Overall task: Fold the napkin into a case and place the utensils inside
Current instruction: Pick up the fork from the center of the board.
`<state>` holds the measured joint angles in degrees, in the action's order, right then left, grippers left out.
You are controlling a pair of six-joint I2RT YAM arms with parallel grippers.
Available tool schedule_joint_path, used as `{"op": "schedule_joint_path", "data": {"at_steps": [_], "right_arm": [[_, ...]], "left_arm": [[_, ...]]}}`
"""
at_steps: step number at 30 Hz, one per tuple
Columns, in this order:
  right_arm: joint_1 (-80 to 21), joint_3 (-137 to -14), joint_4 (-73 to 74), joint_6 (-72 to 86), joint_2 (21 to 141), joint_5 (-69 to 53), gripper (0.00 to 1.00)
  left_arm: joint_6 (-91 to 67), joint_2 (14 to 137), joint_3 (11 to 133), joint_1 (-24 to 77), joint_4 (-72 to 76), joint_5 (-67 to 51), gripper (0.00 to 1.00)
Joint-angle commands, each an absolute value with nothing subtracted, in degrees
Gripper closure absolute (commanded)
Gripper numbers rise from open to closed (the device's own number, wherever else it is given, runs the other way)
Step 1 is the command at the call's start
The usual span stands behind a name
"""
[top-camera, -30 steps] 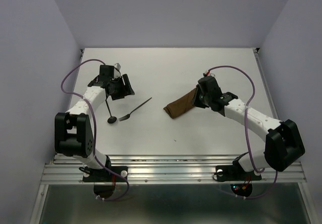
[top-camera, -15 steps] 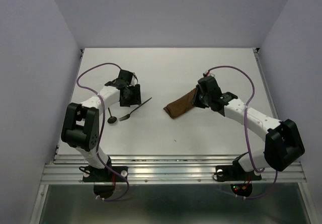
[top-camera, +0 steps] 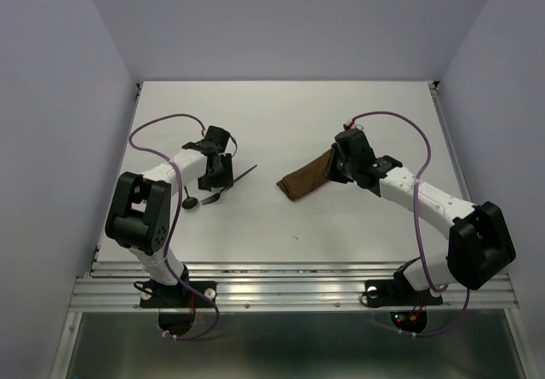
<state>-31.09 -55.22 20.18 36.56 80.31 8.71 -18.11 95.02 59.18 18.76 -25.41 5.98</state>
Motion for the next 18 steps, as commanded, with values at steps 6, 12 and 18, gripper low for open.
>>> {"op": "schedule_joint_path", "data": {"at_steps": [6, 12, 18], "right_arm": [[-31.0, -56.6, 19.6, 36.9, 80.5, 8.4, 0.75], [-31.0, -57.0, 19.6, 36.9, 81.0, 8.1, 0.75], [-31.0, -57.3, 19.6, 36.9, 81.3, 7.6, 0.75]], "left_arm": [[-19.3, 93.7, 57.0, 20.7, -28.9, 7.5, 0.48], [-20.8, 92.8, 56.0, 22.4, -29.2, 7.9, 0.7], [-21.9, 91.5, 55.6, 23.6, -29.4, 9.8, 0.99]]}}
